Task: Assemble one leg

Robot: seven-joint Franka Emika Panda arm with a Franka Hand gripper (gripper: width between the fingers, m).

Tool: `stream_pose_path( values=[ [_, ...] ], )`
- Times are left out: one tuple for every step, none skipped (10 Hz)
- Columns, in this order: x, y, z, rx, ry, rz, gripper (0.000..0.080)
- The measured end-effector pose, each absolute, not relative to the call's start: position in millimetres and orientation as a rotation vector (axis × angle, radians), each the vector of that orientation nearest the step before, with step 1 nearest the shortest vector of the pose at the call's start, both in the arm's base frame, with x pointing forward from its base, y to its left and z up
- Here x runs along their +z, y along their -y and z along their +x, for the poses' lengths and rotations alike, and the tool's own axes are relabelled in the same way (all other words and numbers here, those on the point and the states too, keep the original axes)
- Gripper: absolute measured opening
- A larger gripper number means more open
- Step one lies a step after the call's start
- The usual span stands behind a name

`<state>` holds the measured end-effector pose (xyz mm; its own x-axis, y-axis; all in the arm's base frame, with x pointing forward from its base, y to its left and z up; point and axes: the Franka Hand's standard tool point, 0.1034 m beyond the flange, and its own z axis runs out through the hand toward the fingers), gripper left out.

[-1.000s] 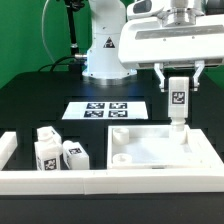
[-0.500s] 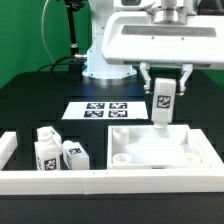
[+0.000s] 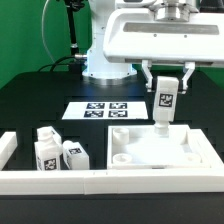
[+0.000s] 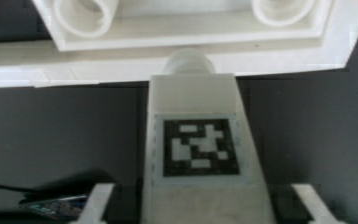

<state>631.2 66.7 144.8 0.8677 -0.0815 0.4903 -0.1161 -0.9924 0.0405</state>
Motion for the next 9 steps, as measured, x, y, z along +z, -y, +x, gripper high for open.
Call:
stream_pose_path(
  values=[
    [143.3, -75, 637, 0.738, 0.163, 3.002, 0.0285],
    [137.6, -98, 637, 0.738, 0.228, 3.036, 0.0285],
    [130.8, -122, 630, 0.718, 0.304, 3.057, 0.0285],
    [126.6, -136, 623, 0.685, 0.345, 3.058, 0.0285],
    [129.2, -131, 625, 0.697, 0.286, 3.040, 0.0285],
    [128.3, -130, 625, 0.695, 0.288, 3.039, 0.0285],
    [127.6, -129, 624, 0.693, 0.281, 3.038, 0.0285],
    [126.2, -114, 624, 0.692, 0.235, 3.027, 0.0285],
    [123.3, -102, 627, 0.696, 0.226, 3.016, 0.0285]
  ],
)
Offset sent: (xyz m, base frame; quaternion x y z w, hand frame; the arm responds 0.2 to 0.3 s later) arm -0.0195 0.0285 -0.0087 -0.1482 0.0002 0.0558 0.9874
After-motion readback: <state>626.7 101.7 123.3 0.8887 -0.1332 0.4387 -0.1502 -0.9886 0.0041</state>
